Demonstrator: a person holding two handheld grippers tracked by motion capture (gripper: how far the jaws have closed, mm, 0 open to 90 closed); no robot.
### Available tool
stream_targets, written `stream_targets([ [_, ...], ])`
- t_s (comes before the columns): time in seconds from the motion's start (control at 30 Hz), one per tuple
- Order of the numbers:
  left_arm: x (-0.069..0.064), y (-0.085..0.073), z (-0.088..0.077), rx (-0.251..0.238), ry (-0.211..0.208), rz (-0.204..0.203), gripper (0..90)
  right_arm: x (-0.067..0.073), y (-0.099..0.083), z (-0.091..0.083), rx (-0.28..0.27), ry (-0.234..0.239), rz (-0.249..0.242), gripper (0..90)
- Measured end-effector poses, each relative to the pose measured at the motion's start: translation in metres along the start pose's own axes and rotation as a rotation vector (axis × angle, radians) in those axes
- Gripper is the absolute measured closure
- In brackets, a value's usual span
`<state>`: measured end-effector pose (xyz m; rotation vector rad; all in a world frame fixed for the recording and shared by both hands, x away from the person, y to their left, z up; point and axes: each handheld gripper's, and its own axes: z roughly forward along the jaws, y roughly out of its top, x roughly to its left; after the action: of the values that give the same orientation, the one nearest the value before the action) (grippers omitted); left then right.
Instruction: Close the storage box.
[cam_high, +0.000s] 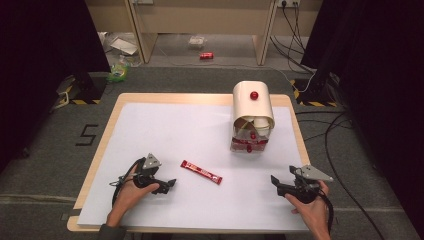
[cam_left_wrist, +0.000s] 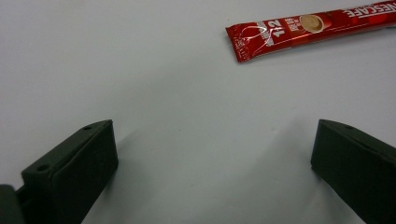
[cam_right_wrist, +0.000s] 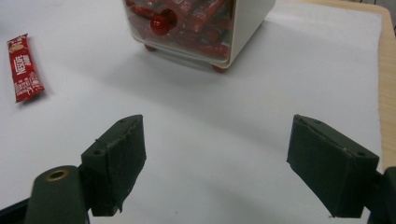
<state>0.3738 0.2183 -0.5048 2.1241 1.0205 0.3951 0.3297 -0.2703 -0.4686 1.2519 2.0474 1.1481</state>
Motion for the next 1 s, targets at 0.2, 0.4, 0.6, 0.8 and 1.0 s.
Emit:
stream_targets([
  [0.2, 0.000, 0.000, 0.000, 0.000, 0.000, 0.000, 0.0, 0.001, -0.003, -0.002, 0.012, 0.006, -0.015, 19.8],
  [0.4, 0.000, 0.000, 0.000, 0.000, 0.000, 0.000, 0.0, 0.003, -0.008, -0.003, 0.048, 0.020, -0.022, 19.2],
  [0.6, 0.000, 0.000, 0.000, 0.000, 0.000, 0.000, 0.0, 0.006, -0.011, -0.004, 0.075, 0.032, -0.034, 19.2],
  [0.8, 0.000, 0.000, 0.000, 0.000, 0.001, 0.000, 0.0, 0.007, -0.014, -0.006, 0.092, 0.037, -0.043, 19.2],
  [1.0, 0.000, 0.000, 0.000, 0.000, 0.001, 0.000, 0.0, 0.009, -0.018, -0.008, 0.114, 0.042, -0.048, 19.2],
])
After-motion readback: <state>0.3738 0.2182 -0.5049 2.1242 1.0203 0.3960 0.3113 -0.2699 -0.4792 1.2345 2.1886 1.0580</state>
